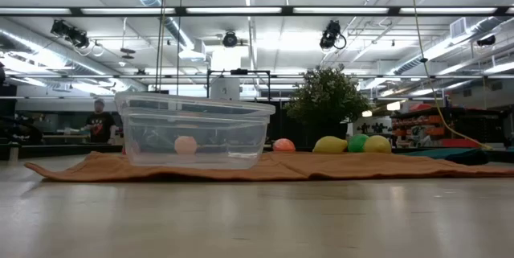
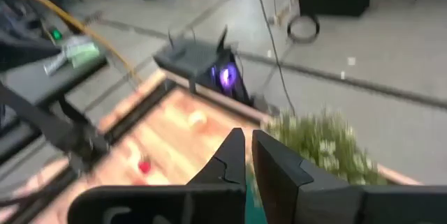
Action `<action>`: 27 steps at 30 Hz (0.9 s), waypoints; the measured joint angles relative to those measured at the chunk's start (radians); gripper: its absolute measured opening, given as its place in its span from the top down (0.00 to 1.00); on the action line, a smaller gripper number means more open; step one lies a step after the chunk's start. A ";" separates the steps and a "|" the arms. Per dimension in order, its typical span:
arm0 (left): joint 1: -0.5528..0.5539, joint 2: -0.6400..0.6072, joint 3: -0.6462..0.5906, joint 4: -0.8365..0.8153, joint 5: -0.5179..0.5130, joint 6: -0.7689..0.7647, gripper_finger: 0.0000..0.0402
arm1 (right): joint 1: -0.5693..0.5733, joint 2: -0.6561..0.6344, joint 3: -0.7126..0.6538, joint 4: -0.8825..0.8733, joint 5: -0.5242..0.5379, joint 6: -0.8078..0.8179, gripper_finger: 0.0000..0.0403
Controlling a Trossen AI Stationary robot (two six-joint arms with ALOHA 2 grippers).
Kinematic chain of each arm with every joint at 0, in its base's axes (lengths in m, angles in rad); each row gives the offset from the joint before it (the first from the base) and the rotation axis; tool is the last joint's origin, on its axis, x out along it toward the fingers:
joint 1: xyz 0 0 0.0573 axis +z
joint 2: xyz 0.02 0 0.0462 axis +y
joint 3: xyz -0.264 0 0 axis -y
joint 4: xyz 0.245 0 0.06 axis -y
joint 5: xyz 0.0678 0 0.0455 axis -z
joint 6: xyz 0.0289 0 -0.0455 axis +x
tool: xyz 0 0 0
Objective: Pick and placing Produce into tupperware
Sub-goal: Put the pink peach into the transparent bin
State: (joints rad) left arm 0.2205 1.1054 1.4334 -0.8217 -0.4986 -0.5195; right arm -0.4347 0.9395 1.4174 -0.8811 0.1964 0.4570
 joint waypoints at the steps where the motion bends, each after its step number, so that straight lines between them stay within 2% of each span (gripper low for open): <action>1: 0.015 0.011 0.000 -0.034 0.015 -0.017 0.90 | 0.002 0.001 0.000 -0.031 -0.009 0.010 1.00; 8: 0.105 0.098 0.000 -0.159 0.126 -0.053 0.91 | 0.033 0.009 0.000 -0.216 -0.027 0.021 1.00; 15: 0.162 0.174 0.000 -0.228 0.140 -0.038 0.93 | 0.038 0.043 0.000 -0.293 -0.023 0.020 1.00; 18: 0.176 0.209 0.000 -0.240 0.134 0.034 0.92 | 0.038 0.067 0.000 -0.298 -0.015 0.015 1.00; 24: 0.180 0.283 0.000 -0.278 0.134 0.298 0.91 | 0.038 0.120 0.000 -0.301 -0.011 -0.010 1.00; 27: 0.172 0.310 0.000 -0.271 0.133 0.327 0.92 | 0.038 0.144 -0.001 -0.301 -0.011 -0.014 1.00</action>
State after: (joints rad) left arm 0.3929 1.4156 1.4334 -1.0925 -0.3653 -0.1920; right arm -0.3965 1.0840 1.4166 -1.1820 0.1856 0.4430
